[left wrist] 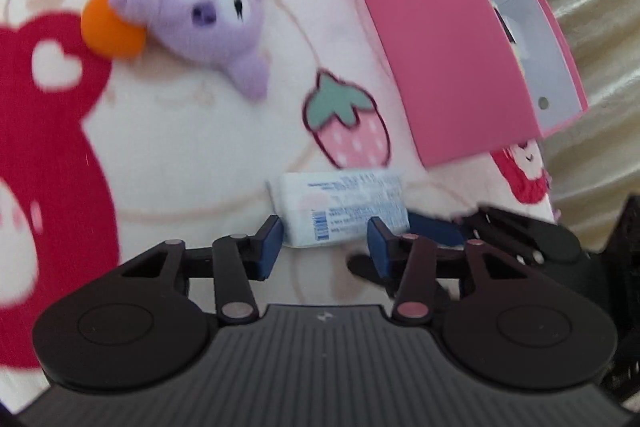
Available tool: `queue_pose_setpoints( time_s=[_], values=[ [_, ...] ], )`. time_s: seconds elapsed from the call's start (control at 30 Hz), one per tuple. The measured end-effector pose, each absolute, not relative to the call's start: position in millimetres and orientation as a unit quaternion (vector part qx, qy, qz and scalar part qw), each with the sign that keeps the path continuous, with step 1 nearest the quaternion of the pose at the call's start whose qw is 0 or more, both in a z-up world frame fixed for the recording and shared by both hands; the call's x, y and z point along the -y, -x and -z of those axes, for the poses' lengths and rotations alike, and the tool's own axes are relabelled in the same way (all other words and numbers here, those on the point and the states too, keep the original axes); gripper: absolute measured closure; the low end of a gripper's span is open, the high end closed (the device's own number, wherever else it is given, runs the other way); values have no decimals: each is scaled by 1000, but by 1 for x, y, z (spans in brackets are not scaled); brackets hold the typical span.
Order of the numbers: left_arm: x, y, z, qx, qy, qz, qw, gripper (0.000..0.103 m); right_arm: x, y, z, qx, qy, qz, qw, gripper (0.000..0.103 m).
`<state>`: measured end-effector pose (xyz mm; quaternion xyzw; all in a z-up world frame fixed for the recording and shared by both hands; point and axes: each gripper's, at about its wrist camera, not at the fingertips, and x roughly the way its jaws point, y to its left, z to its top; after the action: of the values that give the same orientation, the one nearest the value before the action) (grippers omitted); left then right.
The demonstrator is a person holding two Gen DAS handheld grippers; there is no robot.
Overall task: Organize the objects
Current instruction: 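Lower the left tool onto the white wipes pack and close on it, then lift the wipes pack with the left tool and carry it toward the pink box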
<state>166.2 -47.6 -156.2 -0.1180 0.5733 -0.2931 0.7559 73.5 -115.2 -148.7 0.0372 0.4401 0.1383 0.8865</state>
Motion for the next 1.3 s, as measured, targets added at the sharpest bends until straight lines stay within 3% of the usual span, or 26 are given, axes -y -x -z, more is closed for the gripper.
queue_pose_setpoints(
  time_s=[0.07,0.2,0.33,0.47,0.5,0.63,0.87,1.07,1.3],
  values=[
    [44,-160,158,-579,134,285,752,58,115,-74,150,-445,-42,-149,882,46],
    [36,-157,161,-579,160,265,754,58,111,-74,148,-442,-25,-151,884,42],
    [30,-160,155,-546,172,209,793,51,110,-76,148,-440,-35,-159,883,24],
    [36,-162,157,-562,177,219,778,58,105,-78,149,-433,-13,-154,888,24],
    [38,-161,159,-571,182,220,770,66,106,-77,149,-432,-13,-156,888,24],
    [37,-157,170,-587,224,197,753,66,102,-73,150,-428,2,-160,889,24],
    [44,-142,164,-571,193,188,775,65,79,-70,161,-424,78,-151,890,24],
    [43,-135,170,-548,211,172,791,61,80,-77,167,-431,71,-135,889,24],
    [52,-126,160,-532,165,181,811,62,79,-74,166,-426,68,-140,892,25]
  ],
)
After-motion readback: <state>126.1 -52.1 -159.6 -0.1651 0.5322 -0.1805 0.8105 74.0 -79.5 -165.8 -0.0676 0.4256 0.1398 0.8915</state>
